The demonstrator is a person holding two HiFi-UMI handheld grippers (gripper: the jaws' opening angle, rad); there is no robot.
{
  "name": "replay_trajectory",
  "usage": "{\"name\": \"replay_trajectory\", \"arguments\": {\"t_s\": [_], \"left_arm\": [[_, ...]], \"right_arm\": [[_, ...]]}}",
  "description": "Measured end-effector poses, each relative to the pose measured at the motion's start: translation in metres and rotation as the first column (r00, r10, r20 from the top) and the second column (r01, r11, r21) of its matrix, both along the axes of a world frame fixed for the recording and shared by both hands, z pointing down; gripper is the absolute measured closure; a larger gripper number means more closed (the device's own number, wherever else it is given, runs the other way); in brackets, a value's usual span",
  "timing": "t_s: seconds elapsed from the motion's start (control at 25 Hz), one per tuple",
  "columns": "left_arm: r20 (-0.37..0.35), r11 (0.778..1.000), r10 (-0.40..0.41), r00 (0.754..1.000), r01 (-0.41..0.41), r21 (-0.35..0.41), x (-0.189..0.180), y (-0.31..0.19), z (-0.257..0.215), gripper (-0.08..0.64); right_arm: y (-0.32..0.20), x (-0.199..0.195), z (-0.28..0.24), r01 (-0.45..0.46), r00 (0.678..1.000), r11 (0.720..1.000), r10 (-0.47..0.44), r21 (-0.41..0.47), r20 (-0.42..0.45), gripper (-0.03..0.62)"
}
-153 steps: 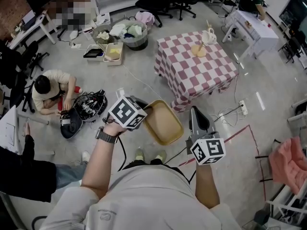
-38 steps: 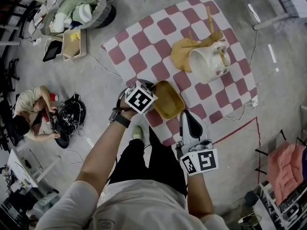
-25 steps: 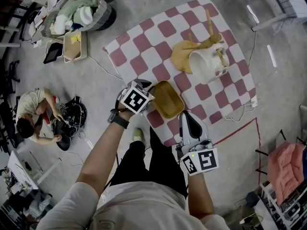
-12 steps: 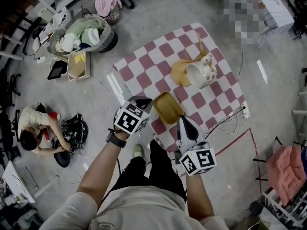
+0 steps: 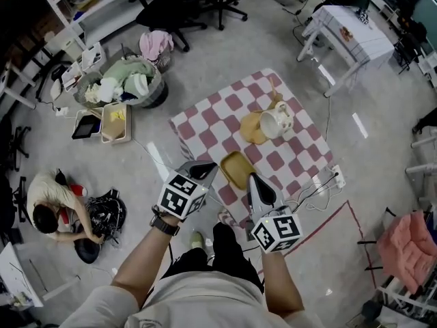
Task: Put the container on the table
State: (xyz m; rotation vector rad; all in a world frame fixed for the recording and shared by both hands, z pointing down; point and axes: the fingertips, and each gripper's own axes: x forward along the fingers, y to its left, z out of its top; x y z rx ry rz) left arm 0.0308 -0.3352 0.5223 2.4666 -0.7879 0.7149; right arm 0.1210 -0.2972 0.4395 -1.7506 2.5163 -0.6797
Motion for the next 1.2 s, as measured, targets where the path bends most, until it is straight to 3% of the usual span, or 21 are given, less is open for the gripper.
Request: {"name": "replay_trajectory", "arguments": {"t_s": [0.44,1.2], "left_arm": [[-0.124,0.986,-0.018,0.992,0.038,0.162,-0.026,0.038,-0.1,0.554],[-0.244,0.933,-0.014,0.97,0.101,0.346,-0.067,0.083,-0.202,0.554]], "right_arm": [[0.031,-0.042,-0.064,0.021,0.999,0.994,-0.017,0.109,-0.041,0.583],[0.077,-0.072,-0.142,0.005,0.993,0.964,0.027,0.266,-0.115,0.583]]}}
